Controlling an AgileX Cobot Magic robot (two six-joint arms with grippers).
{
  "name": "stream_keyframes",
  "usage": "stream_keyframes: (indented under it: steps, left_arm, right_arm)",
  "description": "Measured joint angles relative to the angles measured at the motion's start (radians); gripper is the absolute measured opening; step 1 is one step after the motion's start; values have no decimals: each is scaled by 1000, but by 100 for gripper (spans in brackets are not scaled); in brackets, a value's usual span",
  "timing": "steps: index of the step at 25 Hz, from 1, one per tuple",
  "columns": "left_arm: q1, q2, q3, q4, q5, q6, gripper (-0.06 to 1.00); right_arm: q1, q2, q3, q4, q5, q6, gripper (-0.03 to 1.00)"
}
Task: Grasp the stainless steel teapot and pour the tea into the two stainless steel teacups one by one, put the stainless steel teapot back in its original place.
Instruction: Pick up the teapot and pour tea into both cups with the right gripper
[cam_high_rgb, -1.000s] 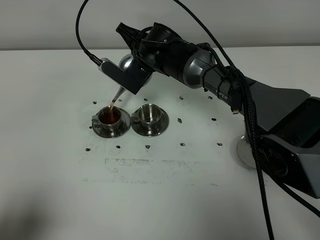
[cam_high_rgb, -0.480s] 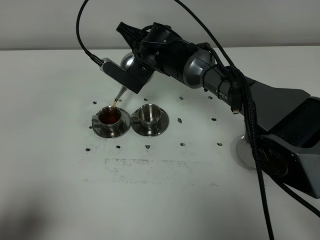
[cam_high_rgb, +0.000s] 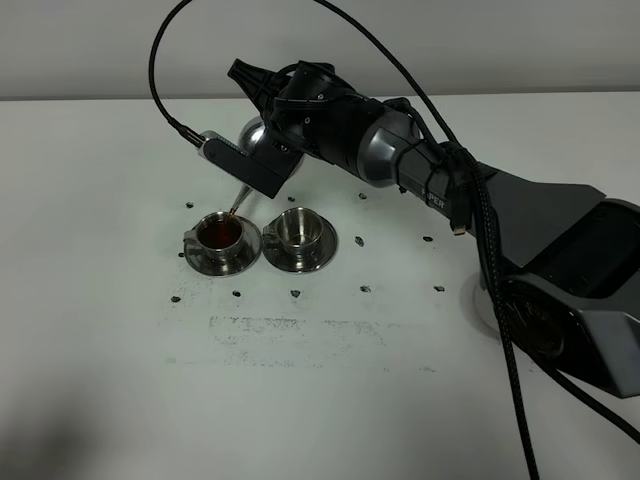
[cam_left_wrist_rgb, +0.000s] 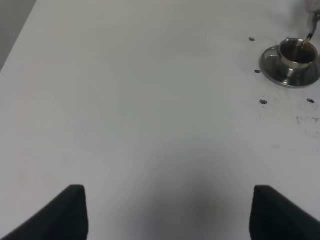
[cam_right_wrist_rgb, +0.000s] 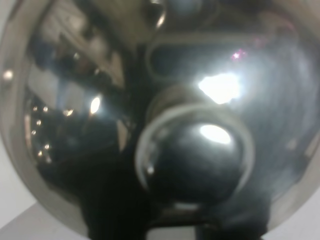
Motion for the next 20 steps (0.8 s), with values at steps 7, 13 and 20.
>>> stream_keyframes:
  steps: [7, 13, 20]
  left_arm:
    - [0, 0, 0, 0, 0, 0, 65]
    - [0, 0, 0, 0, 0, 0, 65]
    - [0, 0, 0, 0, 0, 0, 65]
  right_arm:
    - [0, -1, 0, 72, 0, 0, 20]
    - [-11, -22, 0, 190, 37, -1, 20]
    - [-46, -35, 0, 277, 67, 41, 20]
